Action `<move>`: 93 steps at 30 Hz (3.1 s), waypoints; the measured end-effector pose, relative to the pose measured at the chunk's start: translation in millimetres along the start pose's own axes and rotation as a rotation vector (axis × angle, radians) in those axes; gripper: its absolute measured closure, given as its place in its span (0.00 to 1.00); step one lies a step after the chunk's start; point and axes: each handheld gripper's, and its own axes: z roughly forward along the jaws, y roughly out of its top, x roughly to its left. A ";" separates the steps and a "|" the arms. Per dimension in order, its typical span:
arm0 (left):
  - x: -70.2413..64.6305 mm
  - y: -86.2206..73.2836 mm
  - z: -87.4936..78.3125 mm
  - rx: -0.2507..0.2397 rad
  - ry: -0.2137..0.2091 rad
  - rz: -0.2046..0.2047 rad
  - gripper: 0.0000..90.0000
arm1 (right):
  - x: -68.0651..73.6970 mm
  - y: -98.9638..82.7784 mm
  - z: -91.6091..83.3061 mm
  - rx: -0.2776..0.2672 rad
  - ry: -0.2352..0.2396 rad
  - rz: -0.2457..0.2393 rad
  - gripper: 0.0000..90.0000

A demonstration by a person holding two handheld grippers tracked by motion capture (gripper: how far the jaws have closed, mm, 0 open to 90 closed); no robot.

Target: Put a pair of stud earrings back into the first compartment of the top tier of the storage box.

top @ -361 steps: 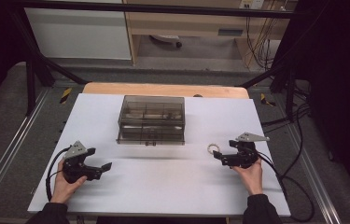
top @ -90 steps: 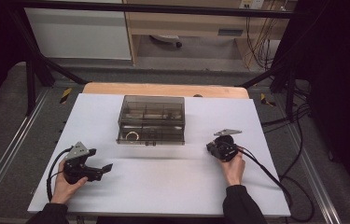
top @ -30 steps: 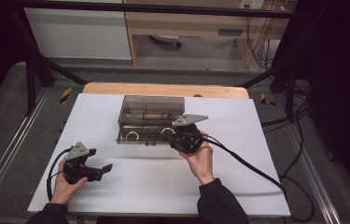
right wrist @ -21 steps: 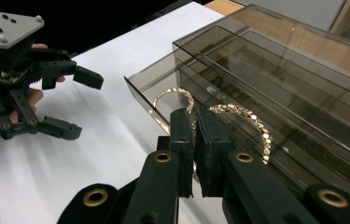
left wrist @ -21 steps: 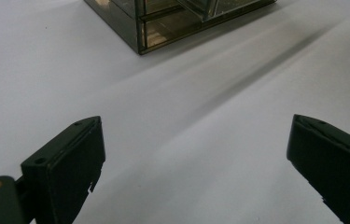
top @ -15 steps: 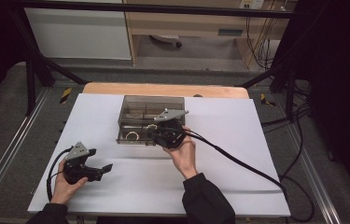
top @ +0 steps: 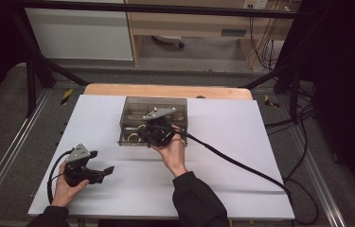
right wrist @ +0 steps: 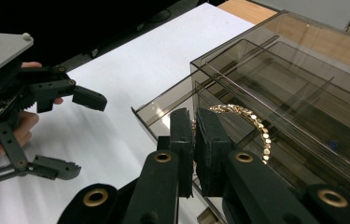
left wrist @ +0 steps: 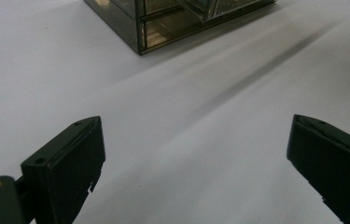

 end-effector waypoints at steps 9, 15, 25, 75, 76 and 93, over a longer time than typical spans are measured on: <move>-0.3 0.1 0.0 -0.001 0.000 0.002 0.04 | 3.5 4.3 18.2 0.006 0.012 0.013 0.96; -0.4 0.1 -0.2 -0.002 -0.001 0.002 0.04 | 6.6 3.8 32.5 0.026 0.021 0.014 0.96; -0.7 0.2 -0.2 -0.002 -0.001 0.002 0.04 | 5.5 -2.3 47.4 0.040 0.027 0.036 0.96; -1.1 0.2 0.8 0.002 0.001 0.003 0.04 | -47.8 -41.0 -71.0 -0.098 -0.083 0.078 0.06; -1.1 0.3 0.7 0.002 0.001 0.003 0.04 | -49.8 -43.7 -74.2 -0.104 -0.080 0.079 0.05; -1.5 0.2 1.3 0.008 0.002 0.008 0.04 | -78.9 -92.1 -121.9 -0.142 -0.103 0.099 0.01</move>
